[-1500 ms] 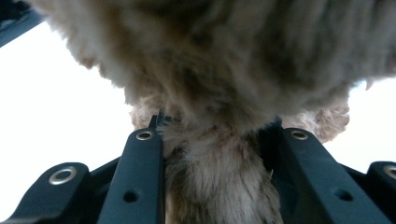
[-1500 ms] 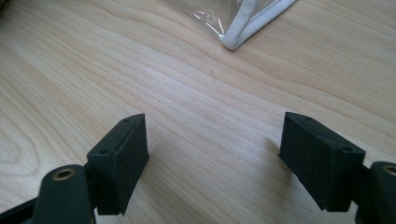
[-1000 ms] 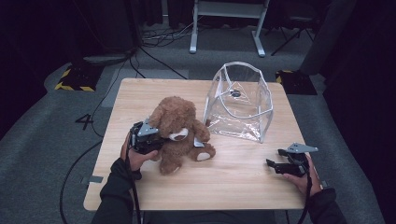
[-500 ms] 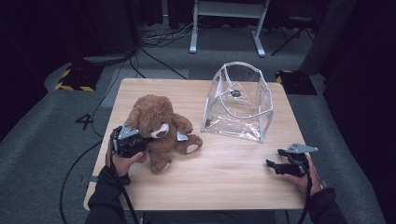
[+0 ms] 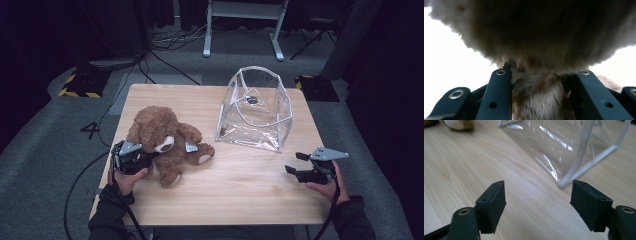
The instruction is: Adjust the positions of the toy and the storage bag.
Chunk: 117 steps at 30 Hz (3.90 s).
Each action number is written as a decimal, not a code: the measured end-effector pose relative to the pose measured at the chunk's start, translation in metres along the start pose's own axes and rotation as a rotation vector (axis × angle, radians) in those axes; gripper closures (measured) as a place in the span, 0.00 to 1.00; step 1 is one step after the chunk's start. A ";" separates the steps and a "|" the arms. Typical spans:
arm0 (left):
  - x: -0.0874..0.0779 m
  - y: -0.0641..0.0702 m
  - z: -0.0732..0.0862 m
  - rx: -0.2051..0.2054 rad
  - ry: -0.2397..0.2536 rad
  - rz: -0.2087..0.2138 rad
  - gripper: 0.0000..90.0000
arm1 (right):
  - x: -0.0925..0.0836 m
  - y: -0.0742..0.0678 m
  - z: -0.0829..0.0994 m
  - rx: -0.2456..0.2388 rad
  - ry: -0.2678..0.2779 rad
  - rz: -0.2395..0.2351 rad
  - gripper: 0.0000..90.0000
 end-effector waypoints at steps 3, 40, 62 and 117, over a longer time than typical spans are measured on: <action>0.001 0.001 0.000 -0.004 -0.003 -0.002 0.72 | -0.008 -0.005 -0.025 -0.067 0.036 0.002 0.39; 0.005 0.002 0.003 0.003 -0.007 0.036 0.73 | 0.058 -0.024 -0.169 -0.246 -0.005 -0.089 0.44; 0.006 0.002 0.003 -0.003 -0.006 0.039 0.73 | 0.085 -0.023 -0.167 -0.300 -0.055 -0.087 0.95; 0.010 0.008 0.003 -0.011 -0.010 0.051 0.74 | -0.031 -0.081 -0.130 -0.407 0.065 -0.110 0.64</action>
Point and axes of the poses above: each handheld gripper's, and its own axes: x roughly forward along the jaws, z roughly out of its underside, y roughly to its right, the point moved 3 cm from there along x, roughly forward along the jaws, and after that the axes turned 15 degrees about -z, right-handed, at the moved point
